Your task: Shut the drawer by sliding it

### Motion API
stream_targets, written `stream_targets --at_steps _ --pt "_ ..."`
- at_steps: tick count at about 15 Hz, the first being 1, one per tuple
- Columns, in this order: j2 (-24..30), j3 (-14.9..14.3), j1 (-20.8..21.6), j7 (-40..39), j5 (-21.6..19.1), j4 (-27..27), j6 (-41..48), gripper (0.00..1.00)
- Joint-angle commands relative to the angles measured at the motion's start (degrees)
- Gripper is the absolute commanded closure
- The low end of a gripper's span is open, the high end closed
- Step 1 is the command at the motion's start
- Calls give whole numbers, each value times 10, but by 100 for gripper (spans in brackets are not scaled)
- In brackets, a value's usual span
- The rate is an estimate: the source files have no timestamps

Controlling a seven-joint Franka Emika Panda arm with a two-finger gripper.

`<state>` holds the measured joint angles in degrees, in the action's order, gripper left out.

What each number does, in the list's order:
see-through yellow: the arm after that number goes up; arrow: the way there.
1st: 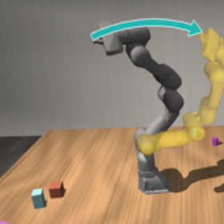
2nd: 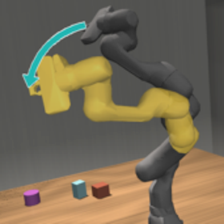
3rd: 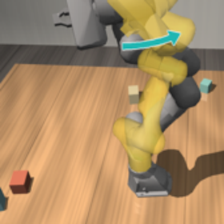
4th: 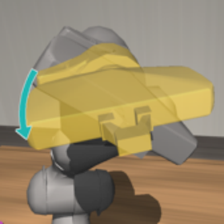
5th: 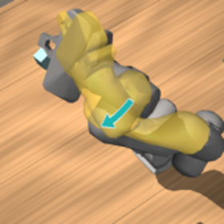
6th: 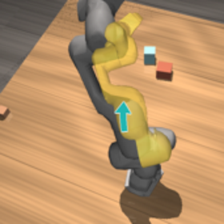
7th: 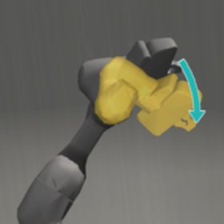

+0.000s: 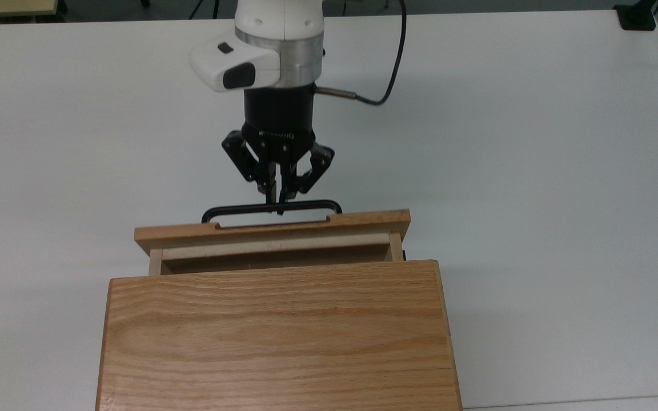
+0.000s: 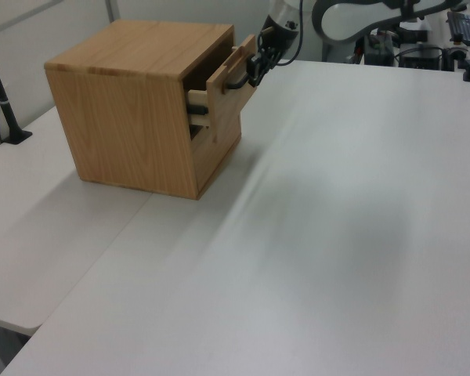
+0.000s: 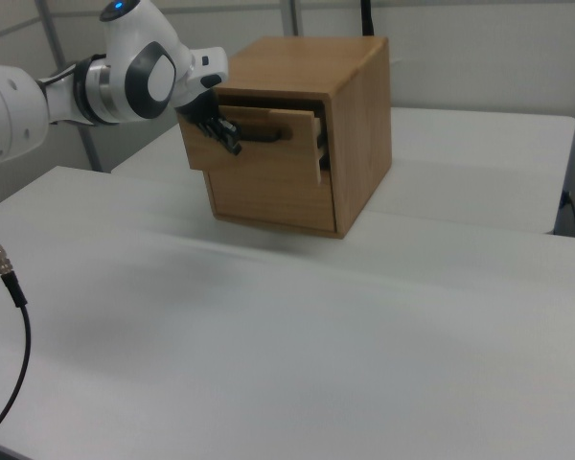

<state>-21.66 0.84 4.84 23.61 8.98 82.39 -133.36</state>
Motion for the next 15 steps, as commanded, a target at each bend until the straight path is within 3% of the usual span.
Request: stream_targets --at_steps 1,9,13,15 --pt "-51 -4 13 50 28 -62 -32 86" --pt "-73 -4 20 144 121 -61 -121 88" --pt "12 -2 17 138 117 20 -109 87" --pt "55 6 19 131 112 40 -15 87"
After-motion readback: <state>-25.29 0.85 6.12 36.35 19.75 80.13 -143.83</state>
